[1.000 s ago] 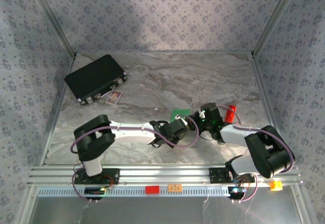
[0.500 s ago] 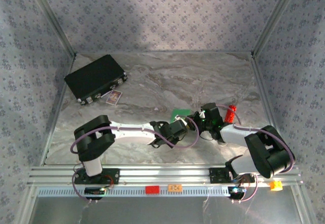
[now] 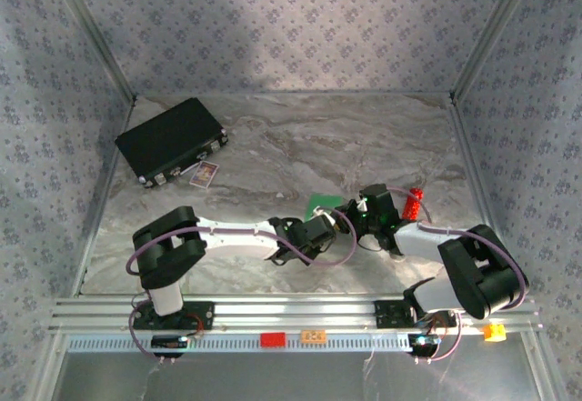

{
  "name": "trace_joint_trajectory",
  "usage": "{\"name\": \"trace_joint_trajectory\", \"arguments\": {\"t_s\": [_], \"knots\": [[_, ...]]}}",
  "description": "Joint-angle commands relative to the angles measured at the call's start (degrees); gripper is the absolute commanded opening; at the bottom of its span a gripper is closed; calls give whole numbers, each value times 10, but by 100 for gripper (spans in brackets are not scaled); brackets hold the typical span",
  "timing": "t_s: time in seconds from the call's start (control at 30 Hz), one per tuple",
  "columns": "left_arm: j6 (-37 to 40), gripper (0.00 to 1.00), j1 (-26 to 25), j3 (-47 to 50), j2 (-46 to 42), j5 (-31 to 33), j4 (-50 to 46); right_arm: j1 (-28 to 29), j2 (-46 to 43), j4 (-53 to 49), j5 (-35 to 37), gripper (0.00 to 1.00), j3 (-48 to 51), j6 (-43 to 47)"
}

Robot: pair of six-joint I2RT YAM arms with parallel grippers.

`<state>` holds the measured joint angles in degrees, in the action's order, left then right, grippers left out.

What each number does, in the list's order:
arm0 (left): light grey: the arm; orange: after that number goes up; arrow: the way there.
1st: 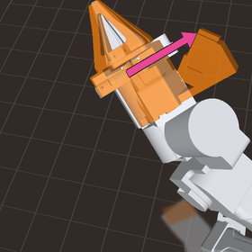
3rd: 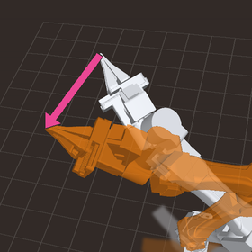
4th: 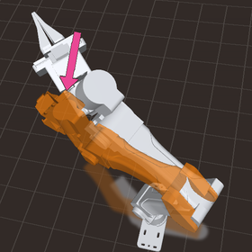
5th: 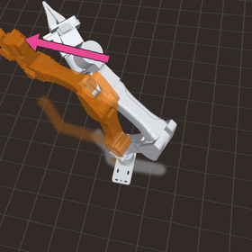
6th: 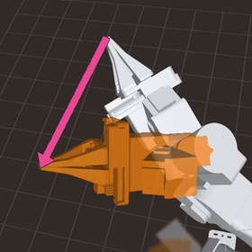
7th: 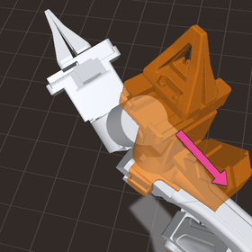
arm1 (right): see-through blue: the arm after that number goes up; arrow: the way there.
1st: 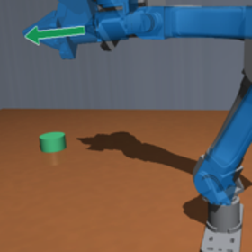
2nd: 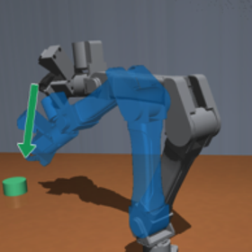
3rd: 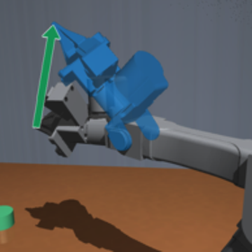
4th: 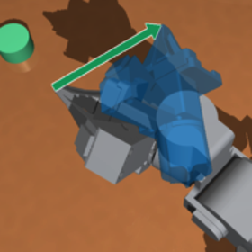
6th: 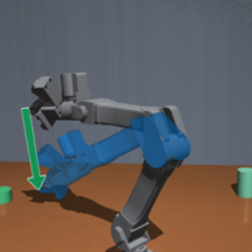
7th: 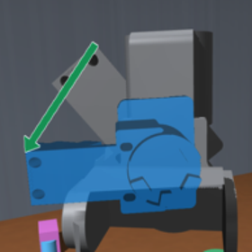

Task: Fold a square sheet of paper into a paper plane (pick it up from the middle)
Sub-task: Fold the wing for the fifth time at the center of the table.

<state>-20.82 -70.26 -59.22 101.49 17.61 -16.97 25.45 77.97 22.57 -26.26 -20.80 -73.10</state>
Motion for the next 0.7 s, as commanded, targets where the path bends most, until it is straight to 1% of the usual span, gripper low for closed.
{"name": "trace_joint_trajectory", "arguments": {"t_s": [0.0,0.17,0.4,0.5,0.57,0.67], "knots": [[7,13,-4,-10,6,14,-15,4,-7,-2,9,6,-4,-7],[6,8,-4,-7,5,15,-10,3,-9,-4,10,7,-4,-4],[7,8,-5,-8,7,15,-10,4,-9,-8,10,7,-6,-3],[6,7,-5,-7,8,15,-9,4,-14,-8,10,12,-6,0],[-1,4,-4,-5,7,18,-6,2,-22,-19,13,15,-6,5],[-11,0,-1,5,-2,5,9,-6,-49,-76,24,18,-12,35]]}}
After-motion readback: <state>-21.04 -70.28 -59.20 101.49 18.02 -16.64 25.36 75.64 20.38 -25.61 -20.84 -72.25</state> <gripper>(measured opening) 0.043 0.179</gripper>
